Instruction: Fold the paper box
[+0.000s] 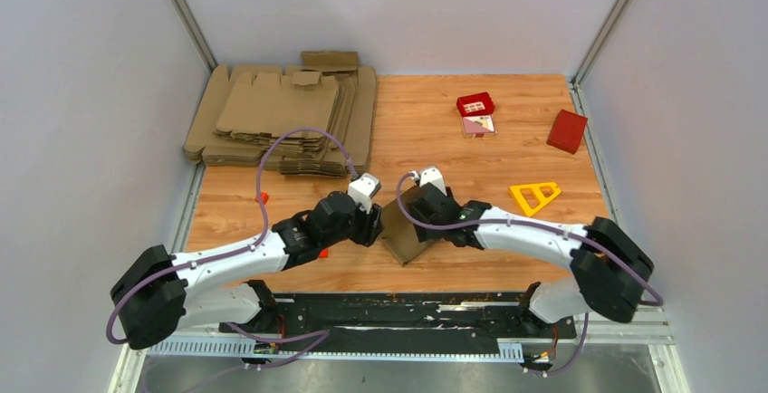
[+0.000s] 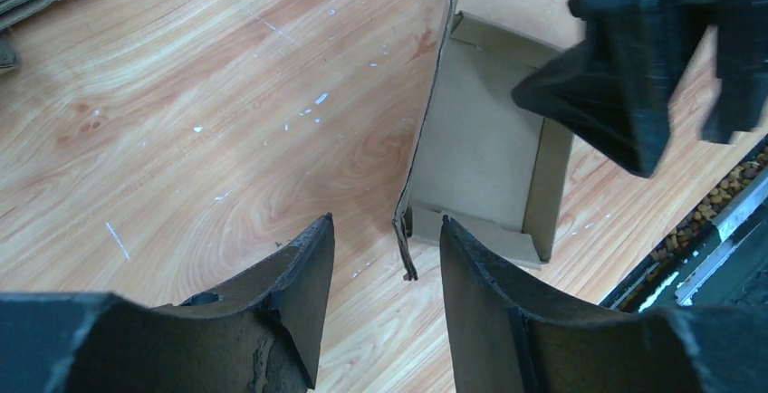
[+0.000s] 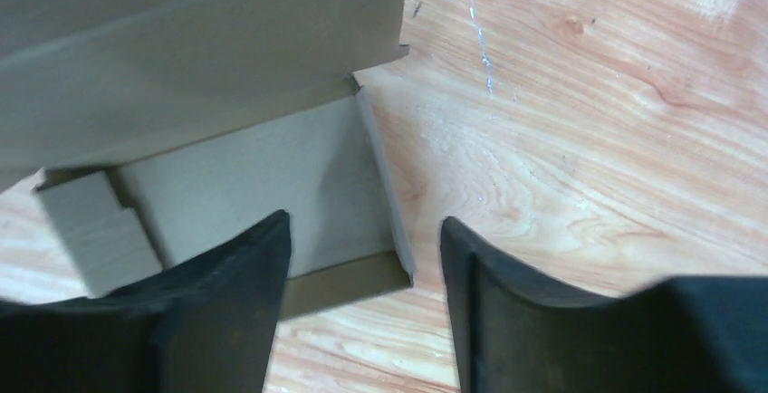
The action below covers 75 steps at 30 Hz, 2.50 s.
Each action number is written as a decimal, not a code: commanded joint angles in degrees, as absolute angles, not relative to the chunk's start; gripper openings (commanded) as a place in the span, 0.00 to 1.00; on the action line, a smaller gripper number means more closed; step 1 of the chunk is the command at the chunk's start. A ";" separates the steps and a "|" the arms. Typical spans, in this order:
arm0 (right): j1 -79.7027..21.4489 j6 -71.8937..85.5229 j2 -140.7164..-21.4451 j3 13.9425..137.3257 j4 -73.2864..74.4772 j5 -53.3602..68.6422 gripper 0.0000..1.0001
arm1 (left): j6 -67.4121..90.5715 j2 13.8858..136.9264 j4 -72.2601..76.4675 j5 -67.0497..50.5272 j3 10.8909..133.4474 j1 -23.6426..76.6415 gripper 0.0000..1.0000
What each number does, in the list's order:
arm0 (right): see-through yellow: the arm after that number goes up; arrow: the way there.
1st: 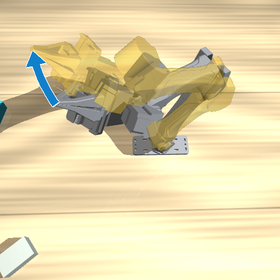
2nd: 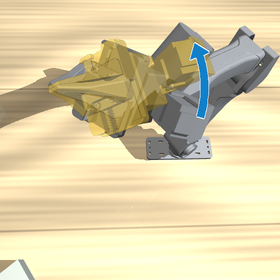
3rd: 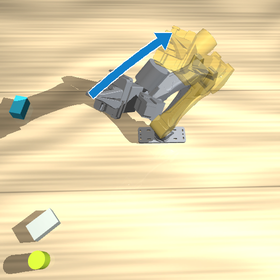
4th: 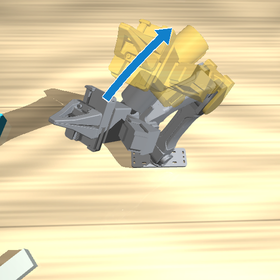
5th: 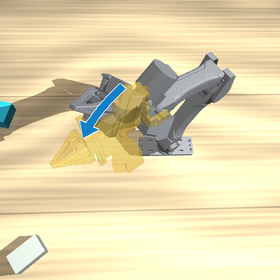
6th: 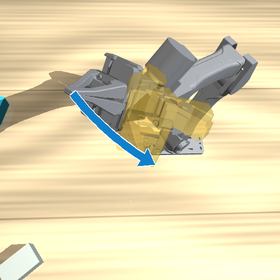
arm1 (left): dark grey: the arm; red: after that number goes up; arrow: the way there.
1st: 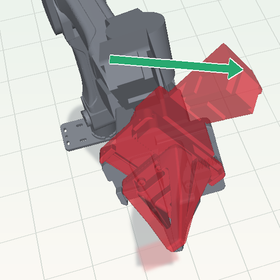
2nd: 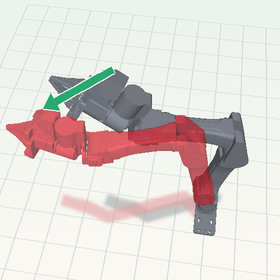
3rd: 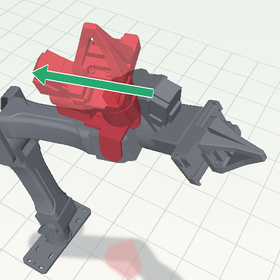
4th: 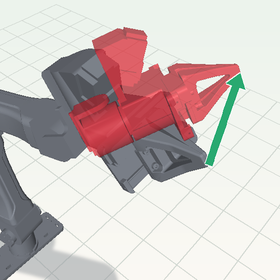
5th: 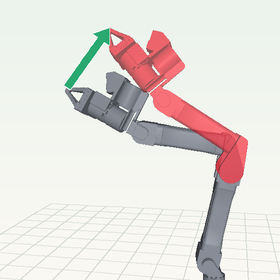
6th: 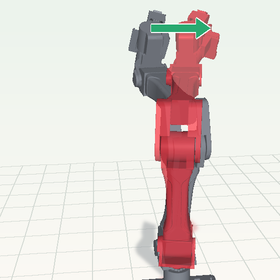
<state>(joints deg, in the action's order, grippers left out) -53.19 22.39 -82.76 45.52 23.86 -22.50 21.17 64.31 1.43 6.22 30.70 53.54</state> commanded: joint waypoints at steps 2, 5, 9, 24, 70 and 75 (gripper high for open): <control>-52.76 19.78 -70.79 40.73 17.86 -16.88 0.79 | 19.92 61.08 2.55 6.95 30.03 53.70 0.53; -51.25 16.99 -65.45 39.18 14.97 -14.74 0.88 | 17.11 61.20 1.39 3.80 31.01 53.68 0.43; -46.99 16.84 -62.01 38.75 10.48 -12.32 0.90 | 13.52 63.61 0.27 5.18 33.62 53.70 0.14; -34.42 13.69 -55.67 27.64 -10.81 5.61 0.91 | 3.50 81.37 3.03 0.85 45.11 53.45 0.28; -33.52 15.12 -55.66 25.43 -5.22 8.37 0.25 | 12.85 78.87 11.29 1.65 39.21 51.27 0.00; -34.12 15.11 -57.16 26.07 -5.86 10.89 0.20 | 13.80 77.57 11.59 1.32 38.83 51.00 0.00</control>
<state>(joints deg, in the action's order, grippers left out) -33.30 14.87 -56.25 25.63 -1.41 5.32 11.97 79.55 9.82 1.67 38.92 50.98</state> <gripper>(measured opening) 0.221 0.009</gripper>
